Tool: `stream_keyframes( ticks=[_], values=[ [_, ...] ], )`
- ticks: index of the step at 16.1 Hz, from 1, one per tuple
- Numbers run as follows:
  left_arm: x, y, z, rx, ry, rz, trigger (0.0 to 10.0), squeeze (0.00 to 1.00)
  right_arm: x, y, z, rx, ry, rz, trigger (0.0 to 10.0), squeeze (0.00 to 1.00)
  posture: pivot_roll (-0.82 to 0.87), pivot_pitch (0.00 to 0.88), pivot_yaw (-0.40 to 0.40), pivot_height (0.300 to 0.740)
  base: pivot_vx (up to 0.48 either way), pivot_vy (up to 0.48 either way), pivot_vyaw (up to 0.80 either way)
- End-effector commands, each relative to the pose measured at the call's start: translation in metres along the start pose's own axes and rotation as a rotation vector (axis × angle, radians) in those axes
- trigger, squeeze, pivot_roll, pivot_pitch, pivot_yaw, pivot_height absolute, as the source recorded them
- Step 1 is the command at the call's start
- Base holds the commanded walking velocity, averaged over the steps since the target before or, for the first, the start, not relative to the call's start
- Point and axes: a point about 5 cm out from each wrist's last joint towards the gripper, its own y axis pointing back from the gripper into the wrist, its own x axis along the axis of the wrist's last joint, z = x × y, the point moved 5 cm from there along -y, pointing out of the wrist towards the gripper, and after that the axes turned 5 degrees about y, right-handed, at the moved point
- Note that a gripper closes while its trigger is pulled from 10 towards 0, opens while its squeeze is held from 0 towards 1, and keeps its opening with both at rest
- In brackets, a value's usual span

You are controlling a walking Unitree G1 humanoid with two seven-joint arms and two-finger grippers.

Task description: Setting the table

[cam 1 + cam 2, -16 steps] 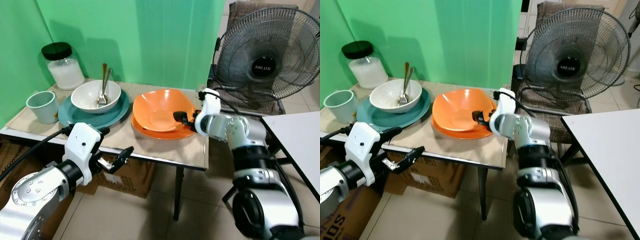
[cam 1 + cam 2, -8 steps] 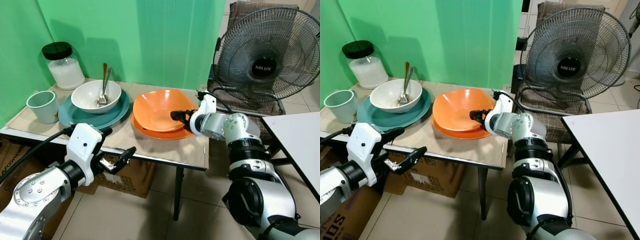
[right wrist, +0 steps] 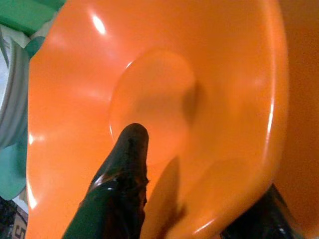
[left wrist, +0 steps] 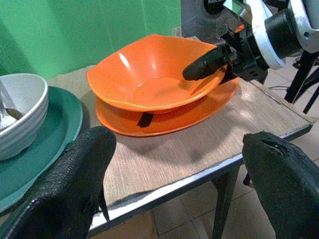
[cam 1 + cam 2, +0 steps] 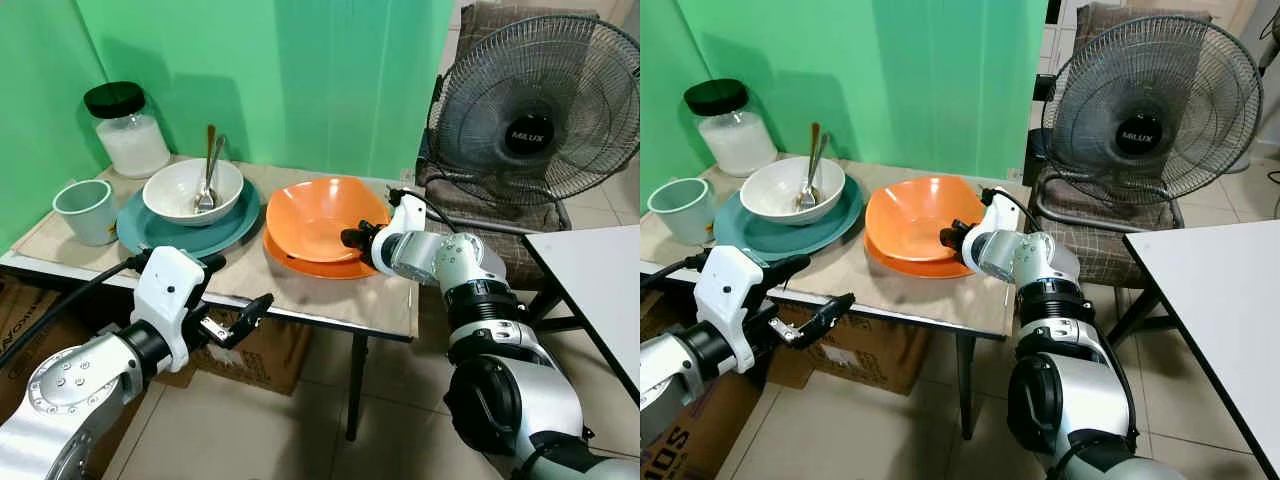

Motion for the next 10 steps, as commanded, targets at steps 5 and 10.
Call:
stream_keyframes(
  ticks=[5, 10],
  values=[
    [0.0034, -0.0018, 0.0053, -0.024, -0.010, 0.012, 10.0, 0.00, 0.0067, 0.0011, -0.0087, 0.023, -0.012, 0.014, 0.0, 0.00, -0.02, 0.000, 0.019, 0.740, 0.000, 0.000, 0.00],
    [0.0040, -0.0023, 0.0059, -0.030, -0.011, 0.014, 10.0, 0.00, 0.0086, 0.0020, -0.0104, 0.029, -0.007, 0.017, 0.0, 0.00, -0.02, 0.000, 0.021, 0.740, 0.000, 0.000, 0.00]
  ],
)
